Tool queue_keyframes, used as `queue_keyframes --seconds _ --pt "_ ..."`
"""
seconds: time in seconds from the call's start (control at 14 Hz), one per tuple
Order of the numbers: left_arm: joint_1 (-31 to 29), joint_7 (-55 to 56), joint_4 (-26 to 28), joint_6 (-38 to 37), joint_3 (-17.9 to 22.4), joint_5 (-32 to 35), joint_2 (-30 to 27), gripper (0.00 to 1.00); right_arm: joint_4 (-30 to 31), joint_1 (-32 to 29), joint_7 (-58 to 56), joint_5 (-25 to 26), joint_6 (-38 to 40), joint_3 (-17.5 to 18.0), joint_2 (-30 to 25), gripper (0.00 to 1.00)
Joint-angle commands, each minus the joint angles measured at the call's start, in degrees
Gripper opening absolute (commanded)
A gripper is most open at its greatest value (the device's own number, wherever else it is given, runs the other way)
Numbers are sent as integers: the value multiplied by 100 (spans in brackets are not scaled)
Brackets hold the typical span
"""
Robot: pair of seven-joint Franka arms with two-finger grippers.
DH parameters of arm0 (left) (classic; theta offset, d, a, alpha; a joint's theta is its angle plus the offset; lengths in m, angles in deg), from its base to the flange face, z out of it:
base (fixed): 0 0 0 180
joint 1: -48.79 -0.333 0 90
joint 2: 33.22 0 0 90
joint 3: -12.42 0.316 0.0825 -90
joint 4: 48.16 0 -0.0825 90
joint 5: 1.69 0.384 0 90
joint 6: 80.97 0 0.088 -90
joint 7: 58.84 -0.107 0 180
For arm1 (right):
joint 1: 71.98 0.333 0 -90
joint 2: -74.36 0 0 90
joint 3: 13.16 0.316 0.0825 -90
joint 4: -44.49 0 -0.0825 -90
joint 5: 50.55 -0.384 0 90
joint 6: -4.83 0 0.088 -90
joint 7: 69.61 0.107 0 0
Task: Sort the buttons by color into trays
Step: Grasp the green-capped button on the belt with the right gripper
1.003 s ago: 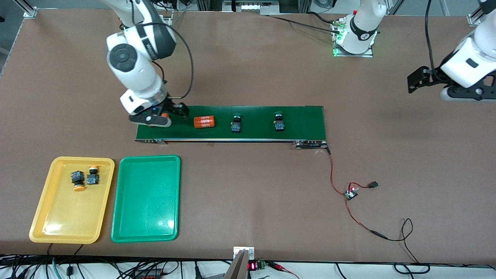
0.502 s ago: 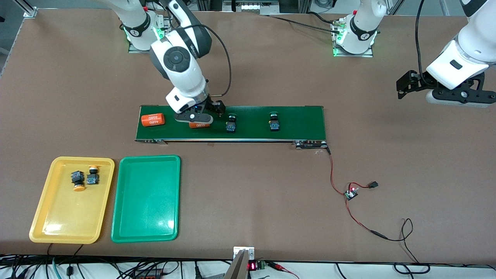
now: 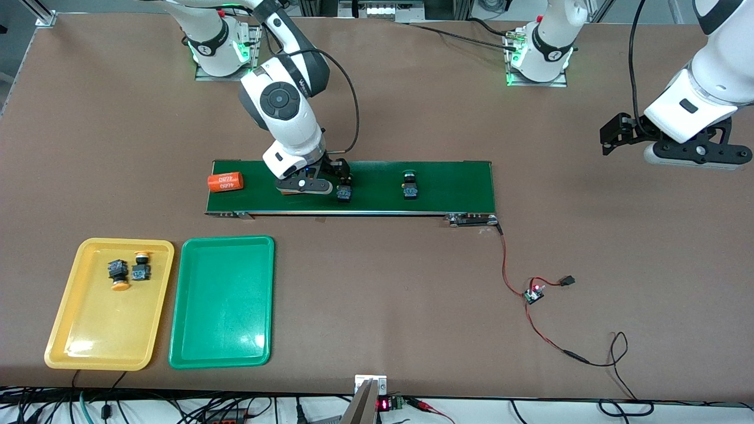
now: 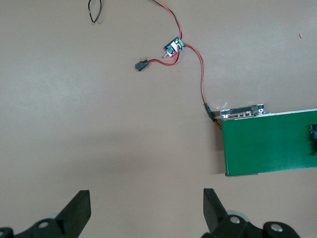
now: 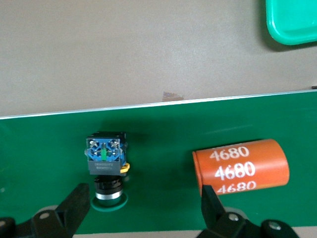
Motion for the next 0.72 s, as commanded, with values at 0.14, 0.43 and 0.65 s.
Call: queue_keyframes --seconds 0.14,0.43,0.65 --pt "15 -94 -87 -114 21 -32 -4 100 -118 84 87 23 -122 -45 183 100" --pt "15 -112 -87 -255 12 -41 -22 100 -197 199 87 31 -262 -45 455 100" --pt "15 -120 -114 -272 12 -50 -22 100 -188 225 52 49 -377 -45 562 86"
